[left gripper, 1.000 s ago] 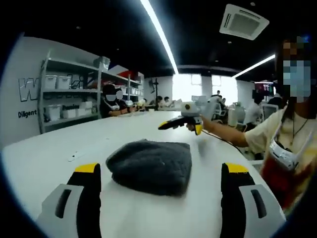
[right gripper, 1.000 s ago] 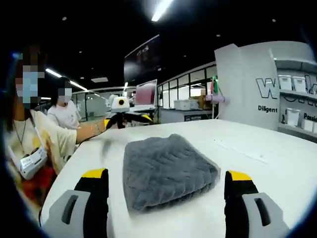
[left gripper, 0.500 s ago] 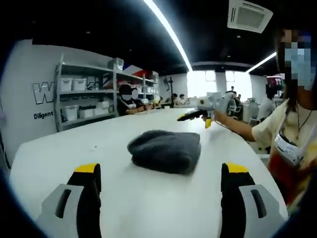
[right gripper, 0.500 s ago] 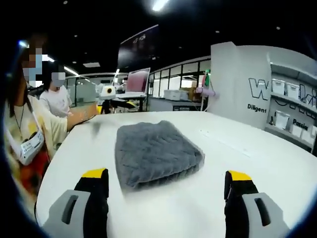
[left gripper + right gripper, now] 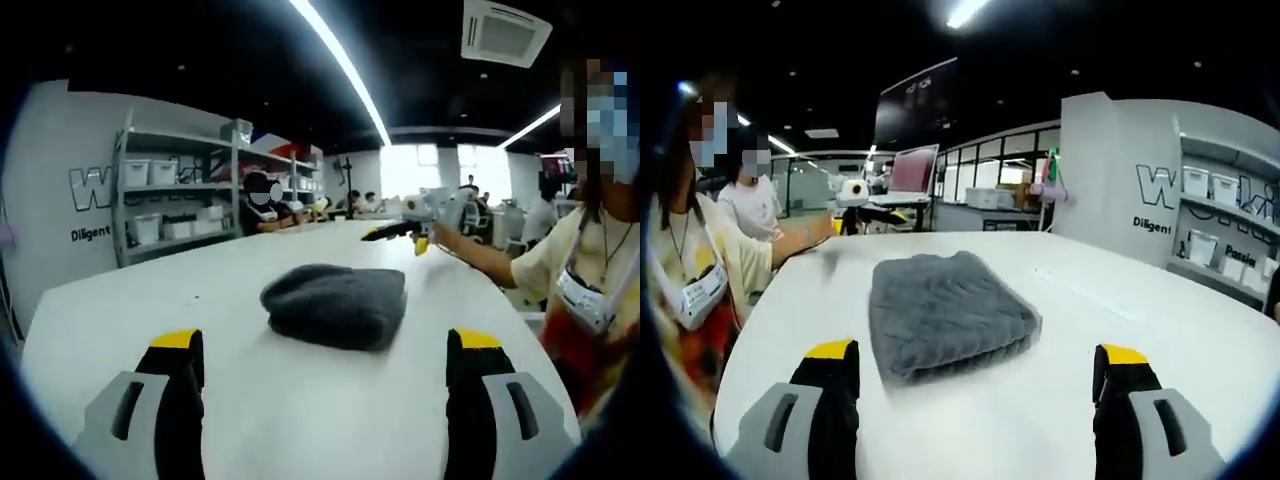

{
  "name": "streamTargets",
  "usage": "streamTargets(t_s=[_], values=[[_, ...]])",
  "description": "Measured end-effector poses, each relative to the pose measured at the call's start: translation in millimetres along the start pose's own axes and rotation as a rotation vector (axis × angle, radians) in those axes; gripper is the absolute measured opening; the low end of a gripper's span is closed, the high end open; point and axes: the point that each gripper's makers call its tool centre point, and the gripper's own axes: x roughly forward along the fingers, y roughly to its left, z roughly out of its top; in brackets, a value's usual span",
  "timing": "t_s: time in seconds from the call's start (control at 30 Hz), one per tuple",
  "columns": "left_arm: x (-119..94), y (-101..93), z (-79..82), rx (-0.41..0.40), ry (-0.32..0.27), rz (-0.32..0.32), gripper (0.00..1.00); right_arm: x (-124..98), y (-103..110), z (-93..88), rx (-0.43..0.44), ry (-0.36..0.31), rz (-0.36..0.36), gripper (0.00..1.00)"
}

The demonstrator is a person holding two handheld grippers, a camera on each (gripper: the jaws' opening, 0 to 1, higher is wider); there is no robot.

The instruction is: Fold the towel on the table until its edges align and the towel forms a compact rectangular stack.

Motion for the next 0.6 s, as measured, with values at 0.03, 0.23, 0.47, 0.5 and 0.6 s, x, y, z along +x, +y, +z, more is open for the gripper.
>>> streamTargets(t_s=[0.03, 0.23, 0.47, 0.5, 0.6], values=[[-0.9, 1.4, 0.2, 0.000, 0.002, -0.001, 0.99, -1.8, -1.5, 1.4, -0.002, -0.006, -0.006, 0.99], [-4.9, 6.6, 1.8, 0.001, 0.001, 0.016, 0.99, -4.3, -6.9, 2.9, 0.008, -0.017, -0.021, 0.99], [-7.0, 8.4, 4.5, -0.005, -0.010, 0.026, 0.99, -1.7, -4.6, -0.3, -0.004, 0.004, -0.029, 0.99], [-6.9, 8.2, 4.6, -0.004, -0.011, 0.028, 0.99, -1.8, -4.4, -0.3, -0.006, 0.005, -0.030, 0.99], [-7.6, 9.1, 5.8, -0.004, -0.015, 0.031, 0.99, -2.3, -4.4, -0.4, -0.011, 0.007, -0.032, 0.99]])
